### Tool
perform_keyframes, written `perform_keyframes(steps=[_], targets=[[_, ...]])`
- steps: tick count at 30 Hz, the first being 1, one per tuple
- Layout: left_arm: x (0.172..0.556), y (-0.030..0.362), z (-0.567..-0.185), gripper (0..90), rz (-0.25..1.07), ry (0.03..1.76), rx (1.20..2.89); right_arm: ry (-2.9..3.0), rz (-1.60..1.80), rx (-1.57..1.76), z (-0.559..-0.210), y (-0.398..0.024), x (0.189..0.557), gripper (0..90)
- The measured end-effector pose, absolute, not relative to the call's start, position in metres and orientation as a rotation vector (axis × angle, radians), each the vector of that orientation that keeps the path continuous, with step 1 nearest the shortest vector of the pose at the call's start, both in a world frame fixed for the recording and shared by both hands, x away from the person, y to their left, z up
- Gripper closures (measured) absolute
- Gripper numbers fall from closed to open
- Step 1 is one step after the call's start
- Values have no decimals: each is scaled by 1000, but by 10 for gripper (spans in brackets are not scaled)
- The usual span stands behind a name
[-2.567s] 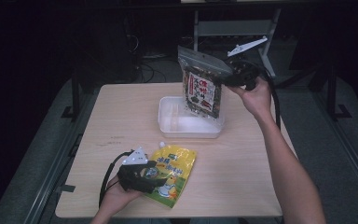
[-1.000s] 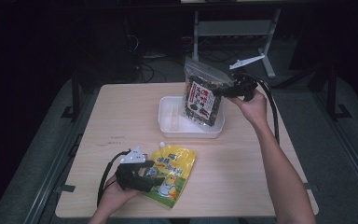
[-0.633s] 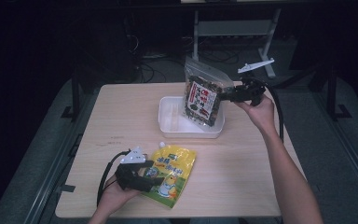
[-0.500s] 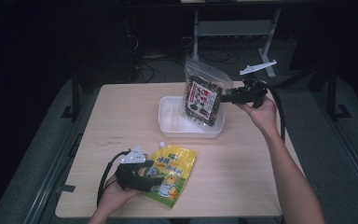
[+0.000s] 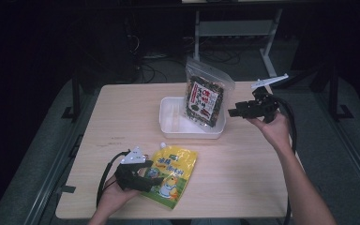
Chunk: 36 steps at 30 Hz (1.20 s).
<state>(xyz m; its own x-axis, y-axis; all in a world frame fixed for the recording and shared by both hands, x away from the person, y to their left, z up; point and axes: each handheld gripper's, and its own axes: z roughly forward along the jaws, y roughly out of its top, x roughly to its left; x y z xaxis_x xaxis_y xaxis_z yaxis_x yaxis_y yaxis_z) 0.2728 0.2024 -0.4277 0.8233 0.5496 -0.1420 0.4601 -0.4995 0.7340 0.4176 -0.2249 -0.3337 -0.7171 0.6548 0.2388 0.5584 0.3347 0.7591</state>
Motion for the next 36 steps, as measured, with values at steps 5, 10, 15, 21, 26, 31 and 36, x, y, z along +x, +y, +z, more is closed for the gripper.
perform_keyframes(steps=[5,10,15,21,26,31,36], targets=[[273,203,-428,225,140,742,2181,2491,1334,1133,-338,-226,407,417],[273,204,-428,226,147,746,2183,2503,1337,1114,-339,-223,397,407],[273,203,-429,227,150,749,2190,2524,1352,1101,-343,-216,389,393],[273,204,-429,228,151,750,2192,2564,1336,1077,-350,-204,381,383],[274,206,-428,228,153,751,2191,2577,1341,1068,-353,-199,378,377],[276,208,-429,227,152,759,2187,2595,1354,1052,-356,-193,371,369],[276,209,-428,227,156,762,2185,2610,1343,1042,-359,-187,367,359]])
